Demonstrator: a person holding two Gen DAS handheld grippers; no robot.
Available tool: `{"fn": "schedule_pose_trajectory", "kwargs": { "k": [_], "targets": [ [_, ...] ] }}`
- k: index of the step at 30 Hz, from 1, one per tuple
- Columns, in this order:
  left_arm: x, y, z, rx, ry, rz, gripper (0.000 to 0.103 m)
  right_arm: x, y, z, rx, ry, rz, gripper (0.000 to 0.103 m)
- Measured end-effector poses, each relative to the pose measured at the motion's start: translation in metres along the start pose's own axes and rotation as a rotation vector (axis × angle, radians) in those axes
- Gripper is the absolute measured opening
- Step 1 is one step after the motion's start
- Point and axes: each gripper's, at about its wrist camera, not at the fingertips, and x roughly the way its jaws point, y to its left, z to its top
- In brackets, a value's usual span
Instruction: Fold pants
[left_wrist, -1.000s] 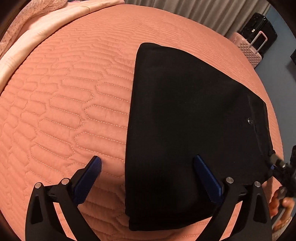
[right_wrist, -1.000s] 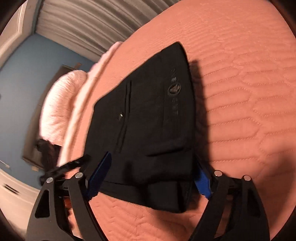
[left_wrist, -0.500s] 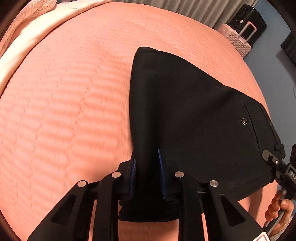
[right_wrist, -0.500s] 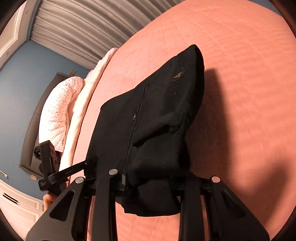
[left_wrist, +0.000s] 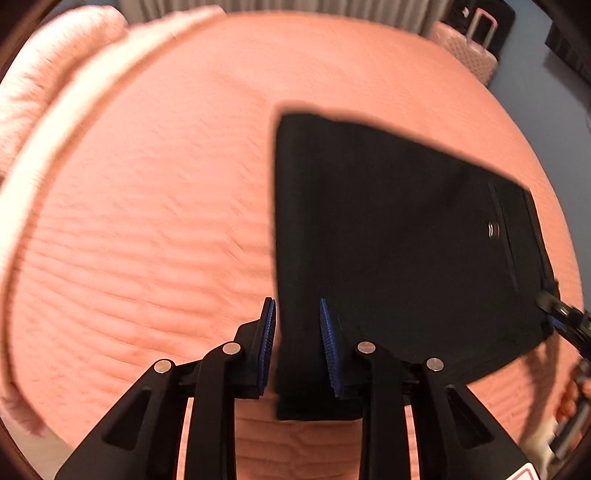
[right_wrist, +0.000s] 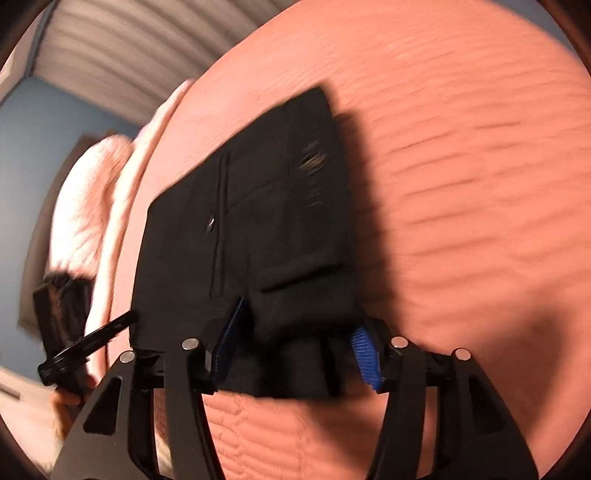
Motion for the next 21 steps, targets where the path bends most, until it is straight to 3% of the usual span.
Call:
{"fn": "schedule_pose_trajectory", "kwargs": {
  "k": [1, 2, 3, 6, 8, 10, 11, 12, 13, 15, 16, 18, 20, 21],
  "targets": [
    [-0.019, -0.001, 0.01, 0.022, -0.063, 0.034, 0.026, -0.026, 0.01, 0.005, -0.047, -0.111, -0.028, 0.055],
    [-0.031, -0.001, 0.015, 0.041, -0.101, 0.061, 0.038, -0.037, 0.023, 0.01, -0.105, -0.151, -0.042, 0.054],
    [-0.041, -0.007, 0.026, 0.058, -0.145, 0.085, 0.052, -0.04, 0.035, 0.014, -0.151, -0.163, -0.06, 0.046],
    [-0.038, -0.035, 0.054, 0.112, -0.202, 0.105, 0.058, -0.015, 0.089, 0.025, -0.337, -0.161, -0.106, 0.042],
    [-0.009, -0.053, 0.062, 0.142, -0.176, 0.157, 0.058, 0.026, 0.095, 0.02, -0.415, -0.094, -0.199, 0.041],
    [0.034, -0.068, 0.057, 0.176, -0.071, 0.19, 0.058, 0.064, 0.07, 0.008, -0.39, 0.015, -0.251, 0.041],
    [0.061, -0.069, 0.047, 0.185, -0.007, 0.222, 0.059, 0.06, 0.065, 0.003, -0.361, -0.018, -0.24, 0.041],
    [0.069, -0.067, 0.04, 0.196, 0.0, 0.235, 0.059, 0.051, 0.069, 0.004, -0.352, -0.038, -0.243, 0.04],
    [0.06, -0.066, 0.032, 0.197, -0.056, 0.252, 0.059, 0.037, 0.072, 0.003, -0.346, -0.074, -0.238, 0.04],
    [0.048, -0.066, 0.03, 0.166, -0.042, 0.239, 0.059, 0.013, 0.074, -0.004, -0.353, -0.124, -0.207, 0.04],
    [0.04, -0.061, 0.026, 0.121, -0.041, 0.192, 0.059, 0.018, 0.072, -0.007, -0.373, -0.1, -0.215, 0.04],
    [0.04, -0.061, 0.014, 0.128, -0.027, 0.17, 0.06, 0.04, 0.048, -0.025, -0.42, -0.012, -0.262, 0.038],
    [0.039, -0.065, 0.001, 0.202, -0.066, 0.234, 0.066, 0.023, 0.049, -0.025, -0.368, -0.043, -0.233, 0.037],
    [0.036, -0.07, 0.001, 0.215, -0.066, 0.254, 0.064, 0.013, 0.053, -0.023, -0.358, -0.067, -0.225, 0.039]
  ]
}}
